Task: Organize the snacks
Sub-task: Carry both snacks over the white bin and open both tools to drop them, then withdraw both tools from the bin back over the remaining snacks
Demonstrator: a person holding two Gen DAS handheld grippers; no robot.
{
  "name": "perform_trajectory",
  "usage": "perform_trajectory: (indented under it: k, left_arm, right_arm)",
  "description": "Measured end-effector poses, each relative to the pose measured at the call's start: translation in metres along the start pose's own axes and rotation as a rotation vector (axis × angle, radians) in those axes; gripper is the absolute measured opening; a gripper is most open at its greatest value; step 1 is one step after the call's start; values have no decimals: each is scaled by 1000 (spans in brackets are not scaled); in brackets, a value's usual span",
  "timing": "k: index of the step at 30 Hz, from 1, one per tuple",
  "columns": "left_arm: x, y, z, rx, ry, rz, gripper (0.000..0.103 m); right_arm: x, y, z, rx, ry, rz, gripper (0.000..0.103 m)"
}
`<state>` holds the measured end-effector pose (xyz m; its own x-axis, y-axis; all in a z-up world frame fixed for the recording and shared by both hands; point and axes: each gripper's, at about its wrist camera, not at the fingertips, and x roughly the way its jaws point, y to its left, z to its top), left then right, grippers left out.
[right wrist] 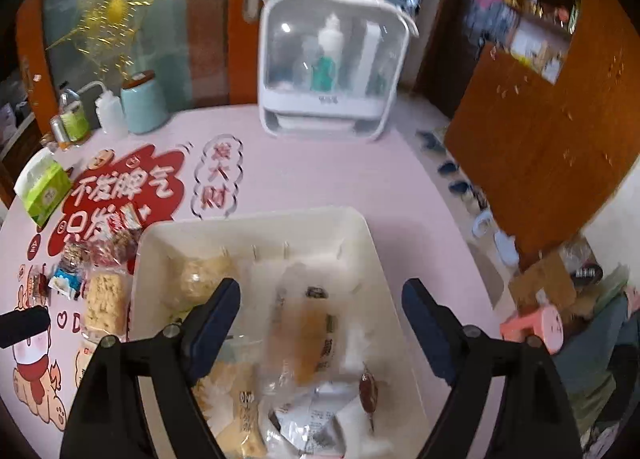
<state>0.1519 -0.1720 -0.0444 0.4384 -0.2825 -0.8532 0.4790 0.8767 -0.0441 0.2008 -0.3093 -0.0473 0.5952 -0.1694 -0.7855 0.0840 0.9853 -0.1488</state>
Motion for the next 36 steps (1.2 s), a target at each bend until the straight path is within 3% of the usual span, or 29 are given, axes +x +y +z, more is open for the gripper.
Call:
perform_trajectory:
  k: [2, 25, 30, 36]
  left_arm:
    - [-4, 4, -3, -17, -2, 0, 89]
    - [-94, 83, -57, -170, -91, 72, 89]
    - [-123, 113, -70, -190, -130, 115, 89]
    - [-161, 175, -82, -215, -175, 215, 89]
  right_arm:
    - [-6, 2, 2, -10, -19, 9, 93]
    - [-68, 58, -7, -44, -84, 43, 93]
    - [-89, 88, 1, -66, -117, 60, 93]
    - [-111, 123, 11, -85, -147, 87, 93]
